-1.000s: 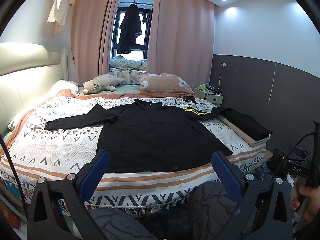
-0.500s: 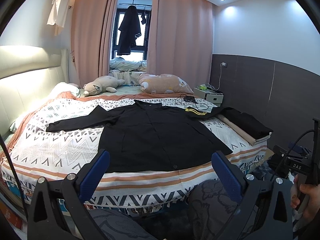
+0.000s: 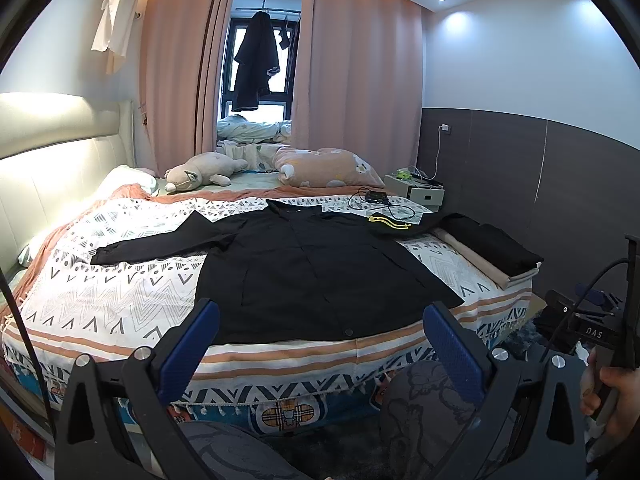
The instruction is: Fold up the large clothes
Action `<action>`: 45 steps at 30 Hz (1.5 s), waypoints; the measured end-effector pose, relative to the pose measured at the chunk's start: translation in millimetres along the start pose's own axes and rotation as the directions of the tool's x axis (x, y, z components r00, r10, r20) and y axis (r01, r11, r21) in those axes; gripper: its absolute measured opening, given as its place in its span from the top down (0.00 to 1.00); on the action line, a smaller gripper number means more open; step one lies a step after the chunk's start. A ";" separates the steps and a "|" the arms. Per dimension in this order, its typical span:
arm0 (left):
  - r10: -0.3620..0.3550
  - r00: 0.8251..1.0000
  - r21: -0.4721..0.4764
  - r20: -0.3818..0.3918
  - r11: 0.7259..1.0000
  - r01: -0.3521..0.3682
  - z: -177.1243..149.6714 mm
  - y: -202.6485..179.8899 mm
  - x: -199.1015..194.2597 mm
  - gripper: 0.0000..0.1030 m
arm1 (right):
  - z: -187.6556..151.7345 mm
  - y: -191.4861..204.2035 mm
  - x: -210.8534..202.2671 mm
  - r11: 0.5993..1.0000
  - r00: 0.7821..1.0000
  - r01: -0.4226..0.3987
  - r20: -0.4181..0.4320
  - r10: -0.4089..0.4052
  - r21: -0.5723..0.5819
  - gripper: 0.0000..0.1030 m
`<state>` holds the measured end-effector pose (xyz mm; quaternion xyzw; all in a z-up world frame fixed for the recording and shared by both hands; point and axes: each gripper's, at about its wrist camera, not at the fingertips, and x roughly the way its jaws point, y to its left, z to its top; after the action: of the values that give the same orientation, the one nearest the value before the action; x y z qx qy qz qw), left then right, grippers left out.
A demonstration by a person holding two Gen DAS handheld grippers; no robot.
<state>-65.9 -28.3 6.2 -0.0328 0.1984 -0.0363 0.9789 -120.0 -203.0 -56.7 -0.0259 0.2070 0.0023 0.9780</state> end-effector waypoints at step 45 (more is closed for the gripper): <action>0.023 1.000 -0.044 -0.001 0.999 -0.023 8.8 38.3 20.7 0.00 | 9.4 30.8 42.6 1.000 1.000 -0.018 -0.010 0.018 -0.001 0.00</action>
<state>-41.3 8.5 3.3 -0.0518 0.1996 -0.0206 0.9783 -77.7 -172.0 -66.9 -0.0247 0.2121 0.0113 0.9769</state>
